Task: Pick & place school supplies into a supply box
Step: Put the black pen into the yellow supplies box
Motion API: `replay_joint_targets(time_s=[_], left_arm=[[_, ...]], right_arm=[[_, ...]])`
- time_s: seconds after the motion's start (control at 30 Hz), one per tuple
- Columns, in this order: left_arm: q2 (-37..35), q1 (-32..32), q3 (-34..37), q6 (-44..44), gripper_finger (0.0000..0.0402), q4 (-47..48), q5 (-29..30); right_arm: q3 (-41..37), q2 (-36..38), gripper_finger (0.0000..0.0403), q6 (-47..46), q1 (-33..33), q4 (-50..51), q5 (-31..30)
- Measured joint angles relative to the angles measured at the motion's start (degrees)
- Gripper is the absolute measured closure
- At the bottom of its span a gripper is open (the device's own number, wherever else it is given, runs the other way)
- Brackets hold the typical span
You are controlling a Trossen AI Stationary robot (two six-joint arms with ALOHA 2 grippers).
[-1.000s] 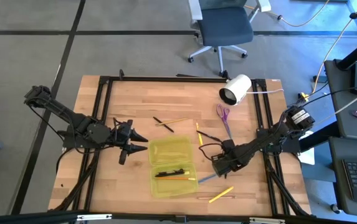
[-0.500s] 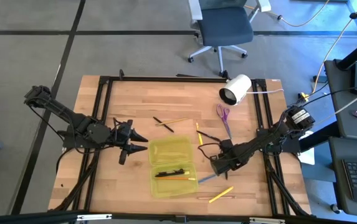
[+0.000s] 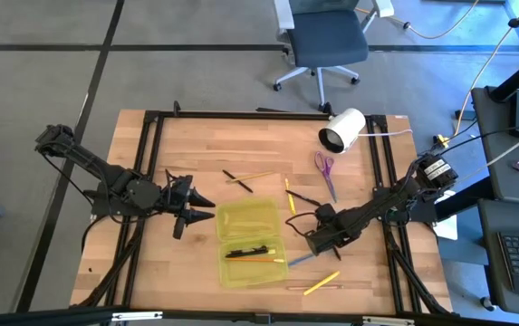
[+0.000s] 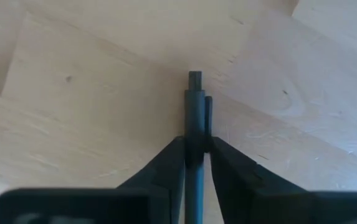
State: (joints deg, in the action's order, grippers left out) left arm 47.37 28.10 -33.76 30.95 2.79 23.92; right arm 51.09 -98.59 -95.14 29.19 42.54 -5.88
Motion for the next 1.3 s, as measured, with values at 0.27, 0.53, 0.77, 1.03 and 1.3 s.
replay_joint_targets(time_s=[0.27, 0.53, 0.77, 1.03, 1.3], left_arm=[[0.0, 0.0, 0.0, 0.0, 0.0249, 0.0, 0.0], [0.0, 0.0, 0.0, 1.8, 0.0249, 0.0, 0.0], [0.0, 0.0, 0.0, 1.8, 0.0251, 0.0, 0.0], [0.0, 0.0, 0.0, 1.8, 0.0251, 0.0, 0.0], [0.0, 0.0, 0.0, 1.8, 0.0249, 0.0, 0.0]], right_arm=[[0.0, 0.0, 0.0296, 0.4, -0.3, -0.4, 3.2], [0.0, 0.0, 0.0294, 1.0, -0.3, -1.1, 4.0], [0.1, 0.0, 0.0319, 3.8, -0.2, -0.4, 2.2], [0.0, -0.1, 0.035, 11.9, 0.0, -0.6, 0.0], [0.0, 0.8, 0.0355, 14.9, -0.1, -0.6, -1.0]])
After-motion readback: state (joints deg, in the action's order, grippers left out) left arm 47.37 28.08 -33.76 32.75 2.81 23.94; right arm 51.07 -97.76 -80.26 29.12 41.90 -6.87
